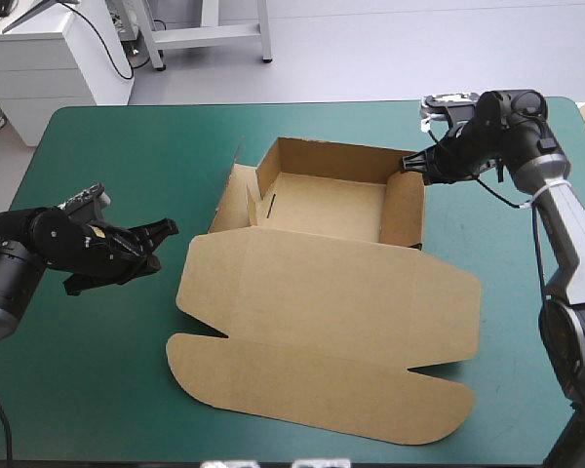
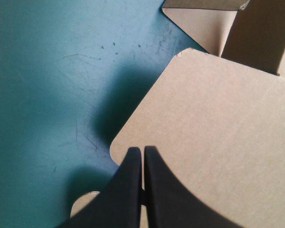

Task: Fold the box

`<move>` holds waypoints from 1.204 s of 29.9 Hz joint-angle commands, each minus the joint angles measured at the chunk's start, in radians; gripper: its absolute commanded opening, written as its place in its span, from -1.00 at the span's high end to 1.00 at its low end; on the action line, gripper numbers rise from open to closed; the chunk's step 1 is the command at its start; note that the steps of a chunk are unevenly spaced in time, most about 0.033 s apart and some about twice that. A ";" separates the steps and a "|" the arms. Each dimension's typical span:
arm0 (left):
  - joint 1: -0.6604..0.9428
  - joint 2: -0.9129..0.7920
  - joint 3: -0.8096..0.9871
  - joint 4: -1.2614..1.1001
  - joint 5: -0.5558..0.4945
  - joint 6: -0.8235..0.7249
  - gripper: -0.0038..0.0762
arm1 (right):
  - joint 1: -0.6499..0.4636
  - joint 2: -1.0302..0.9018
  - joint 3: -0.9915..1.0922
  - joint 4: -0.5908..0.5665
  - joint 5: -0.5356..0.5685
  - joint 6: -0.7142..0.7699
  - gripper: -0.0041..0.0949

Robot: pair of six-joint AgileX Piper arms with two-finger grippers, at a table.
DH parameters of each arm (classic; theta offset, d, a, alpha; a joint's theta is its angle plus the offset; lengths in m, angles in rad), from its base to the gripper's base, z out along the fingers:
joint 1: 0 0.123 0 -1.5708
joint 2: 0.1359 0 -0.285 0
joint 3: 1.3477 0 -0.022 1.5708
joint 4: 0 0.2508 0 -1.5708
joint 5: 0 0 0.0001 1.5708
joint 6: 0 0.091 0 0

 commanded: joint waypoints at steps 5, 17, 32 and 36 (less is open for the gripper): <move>0.001 -0.030 -0.032 0.030 -0.058 0.050 0.91 | -0.003 -0.053 -0.041 0.004 0.057 0.054 0.29; 0.001 -0.028 -0.032 0.434 -0.174 0.167 0.91 | -0.003 -0.021 -0.034 0.055 0.055 0.056 0.30; 0.001 -0.028 -0.032 0.480 -0.258 0.183 0.92 | -0.003 0.182 -0.034 0.131 0.041 0.072 0.30; 0.001 -0.028 -0.032 0.472 -0.263 0.183 0.92 | -0.003 0.209 -0.034 0.131 0.048 0.058 0.38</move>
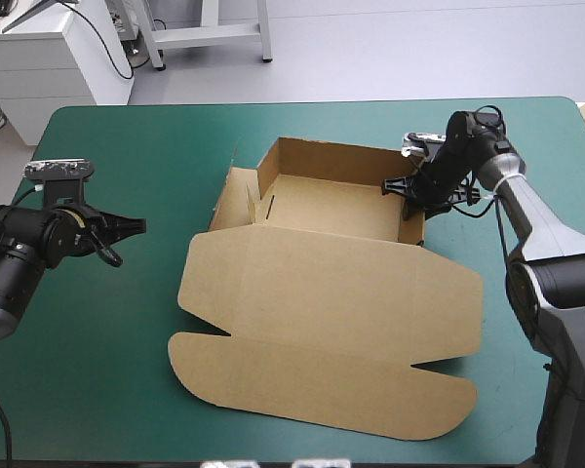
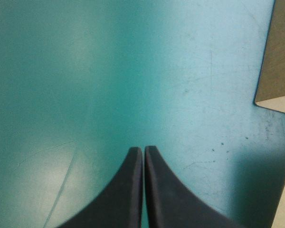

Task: Fold the box

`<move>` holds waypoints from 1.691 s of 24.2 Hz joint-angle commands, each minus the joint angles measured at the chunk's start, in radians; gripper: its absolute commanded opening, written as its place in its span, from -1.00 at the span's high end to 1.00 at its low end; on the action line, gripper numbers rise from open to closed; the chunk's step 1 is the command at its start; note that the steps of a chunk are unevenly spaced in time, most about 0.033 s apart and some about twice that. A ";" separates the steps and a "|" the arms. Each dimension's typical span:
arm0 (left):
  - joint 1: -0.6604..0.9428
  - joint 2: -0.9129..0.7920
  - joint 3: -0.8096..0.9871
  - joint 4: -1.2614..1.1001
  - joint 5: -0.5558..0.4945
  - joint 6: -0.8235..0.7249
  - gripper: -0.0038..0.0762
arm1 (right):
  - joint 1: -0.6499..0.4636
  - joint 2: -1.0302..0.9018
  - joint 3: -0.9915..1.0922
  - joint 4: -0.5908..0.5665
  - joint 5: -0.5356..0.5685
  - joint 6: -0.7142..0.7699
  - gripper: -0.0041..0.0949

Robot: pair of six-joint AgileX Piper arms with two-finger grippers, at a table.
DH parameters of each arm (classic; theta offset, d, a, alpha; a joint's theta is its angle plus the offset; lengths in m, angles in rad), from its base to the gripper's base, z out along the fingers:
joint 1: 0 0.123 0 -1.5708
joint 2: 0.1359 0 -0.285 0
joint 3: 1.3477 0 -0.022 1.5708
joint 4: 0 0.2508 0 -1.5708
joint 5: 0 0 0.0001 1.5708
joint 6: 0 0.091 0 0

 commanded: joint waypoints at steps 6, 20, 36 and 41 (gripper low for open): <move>0.001 -0.008 -0.032 0.004 -0.078 0.002 0.92 | -0.003 -0.038 -0.027 0.024 0.002 -0.055 0.95; 0.319 0.123 -0.032 -0.981 -0.176 0.644 0.91 | -0.005 -0.434 0.106 0.027 -0.078 -0.098 0.96; 0.317 0.119 -0.032 -1.463 0.231 0.995 0.92 | -0.005 -0.645 0.385 0.195 -0.330 -0.161 0.96; 0.317 0.111 -0.032 -1.501 0.313 0.997 0.92 | -0.003 -0.645 0.385 0.201 -0.375 -0.169 0.96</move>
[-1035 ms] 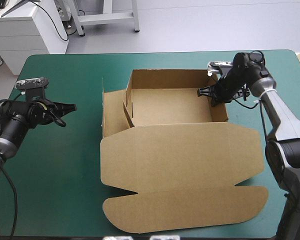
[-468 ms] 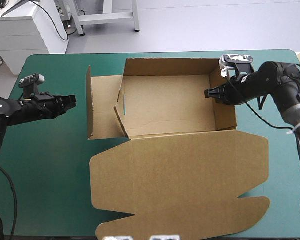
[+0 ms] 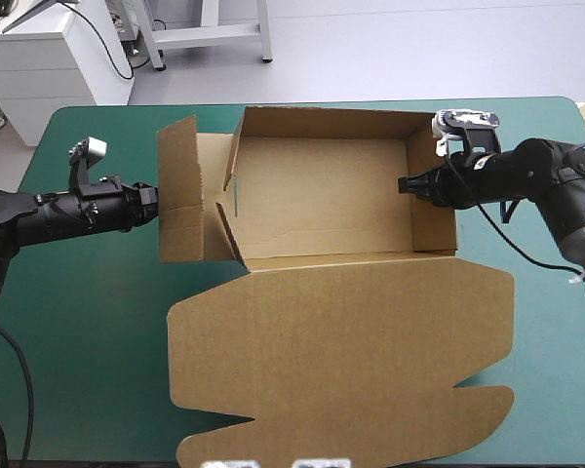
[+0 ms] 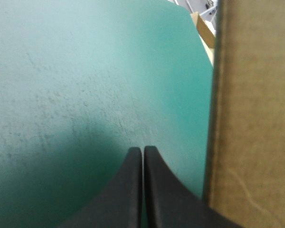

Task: Fold the box

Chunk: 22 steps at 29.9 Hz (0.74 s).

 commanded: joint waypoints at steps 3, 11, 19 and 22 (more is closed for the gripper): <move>-0.001 -0.061 -0.032 -0.092 0.053 0.009 0.92 | -0.003 -0.044 -0.027 0.055 -0.108 -0.019 0.96; -0.001 -0.146 -0.032 -0.088 0.058 0.007 0.92 | -0.001 -0.035 -0.027 0.056 -0.151 -0.021 0.96; -0.023 -0.179 -0.032 -0.072 0.090 -0.001 0.92 | 0.097 0.005 -0.027 0.040 -0.233 -0.021 0.95; -0.052 -0.179 -0.032 -0.060 0.088 -0.001 0.92 | 0.128 0.022 -0.027 0.036 -0.256 -0.021 0.95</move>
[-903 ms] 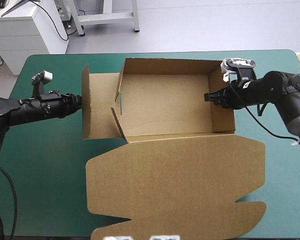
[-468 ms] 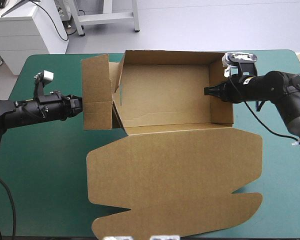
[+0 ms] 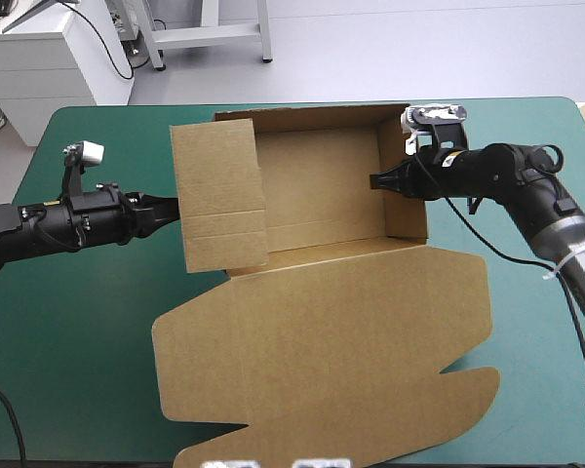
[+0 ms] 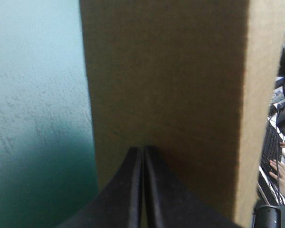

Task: Fold the box

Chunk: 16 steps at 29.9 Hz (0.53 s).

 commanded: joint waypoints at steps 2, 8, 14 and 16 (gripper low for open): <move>-0.038 -0.028 -0.032 -0.064 0.002 -0.008 0.92 | 0.031 -0.022 -0.027 0.032 -0.090 0.009 0.95; -0.078 -0.028 -0.032 -0.058 -0.033 -0.020 0.92 | 0.043 -0.014 -0.027 0.030 -0.114 0.012 0.95; -0.104 -0.028 -0.032 -0.039 -0.050 -0.023 0.80 | 0.047 -0.014 -0.027 -0.039 -0.115 0.046 0.94; -0.104 -0.028 -0.032 -0.039 -0.038 -0.023 0.65 | 0.047 -0.014 -0.027 -0.067 -0.113 0.064 0.94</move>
